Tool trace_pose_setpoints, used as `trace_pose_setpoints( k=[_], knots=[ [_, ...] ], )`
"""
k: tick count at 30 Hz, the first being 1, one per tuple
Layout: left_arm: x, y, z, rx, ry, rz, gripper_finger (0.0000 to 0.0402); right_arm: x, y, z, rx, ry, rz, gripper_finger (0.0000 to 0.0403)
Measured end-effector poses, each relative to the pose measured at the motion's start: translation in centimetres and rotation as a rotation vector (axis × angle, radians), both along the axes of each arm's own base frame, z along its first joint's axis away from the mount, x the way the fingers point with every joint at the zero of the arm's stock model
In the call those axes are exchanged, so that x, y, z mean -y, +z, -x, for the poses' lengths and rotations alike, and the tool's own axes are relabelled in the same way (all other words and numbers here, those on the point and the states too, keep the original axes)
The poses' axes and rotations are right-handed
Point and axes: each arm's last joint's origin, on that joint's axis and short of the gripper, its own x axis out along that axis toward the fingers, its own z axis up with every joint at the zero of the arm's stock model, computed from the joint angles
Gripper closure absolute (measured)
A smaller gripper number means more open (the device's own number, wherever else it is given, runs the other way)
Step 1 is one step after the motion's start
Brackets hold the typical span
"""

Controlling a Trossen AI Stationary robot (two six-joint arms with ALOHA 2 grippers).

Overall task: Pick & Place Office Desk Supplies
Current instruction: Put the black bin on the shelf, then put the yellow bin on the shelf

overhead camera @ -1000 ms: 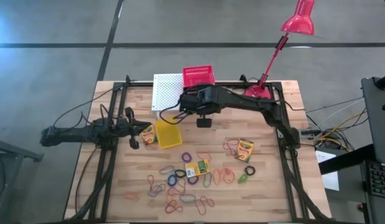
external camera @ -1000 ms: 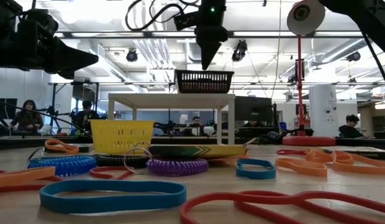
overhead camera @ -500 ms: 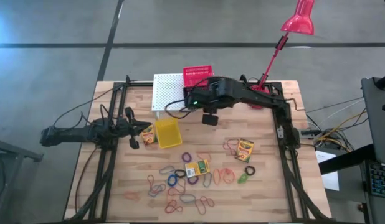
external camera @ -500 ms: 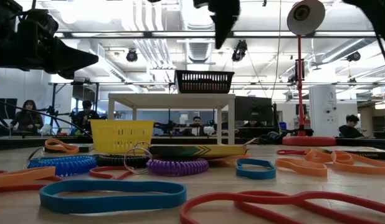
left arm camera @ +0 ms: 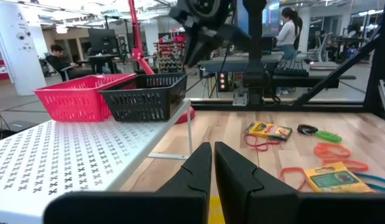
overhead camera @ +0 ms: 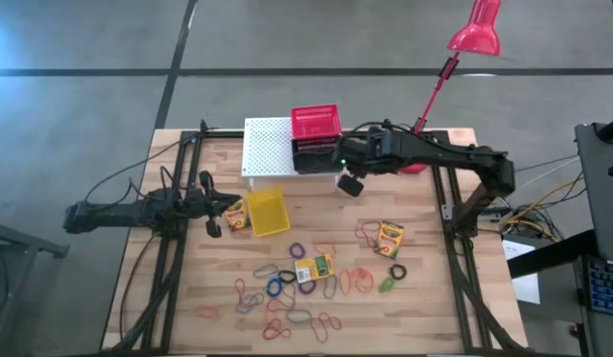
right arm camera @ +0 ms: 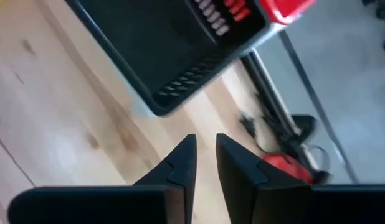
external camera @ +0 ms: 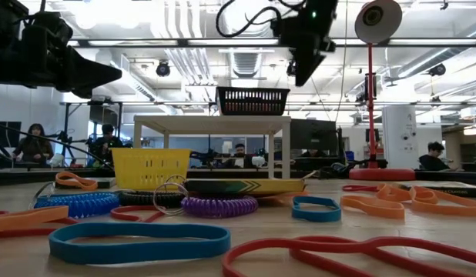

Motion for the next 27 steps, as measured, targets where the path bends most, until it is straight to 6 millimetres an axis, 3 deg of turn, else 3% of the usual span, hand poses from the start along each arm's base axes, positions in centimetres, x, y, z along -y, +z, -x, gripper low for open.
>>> trace_pose_setpoints(
  k=[5,20,23,27],
  knots=[
    [0.0,0.0,0.0,0.002,0.0,0.0,0.0378,0.5,-1.8,0.3,0.09,-0.013,0.014,0.036],
    [0.0,0.0,0.0,0.002,0.002,0.0,0.0378,-0.4,-1.3,1.5,0.109,-0.036,-0.039,0.0365],
    [0.0,0.0,0.0,0.002,0.002,0.0,0.0378,-1.6,-2.0,2.5,0.097,-0.057,-0.009,0.0365],
    [0.0,0.0,0.0,0.001,0.002,0.0,0.0378,-4.8,-4.8,4.4,0.111,-0.094,0.028,0.0365]
  ],
)
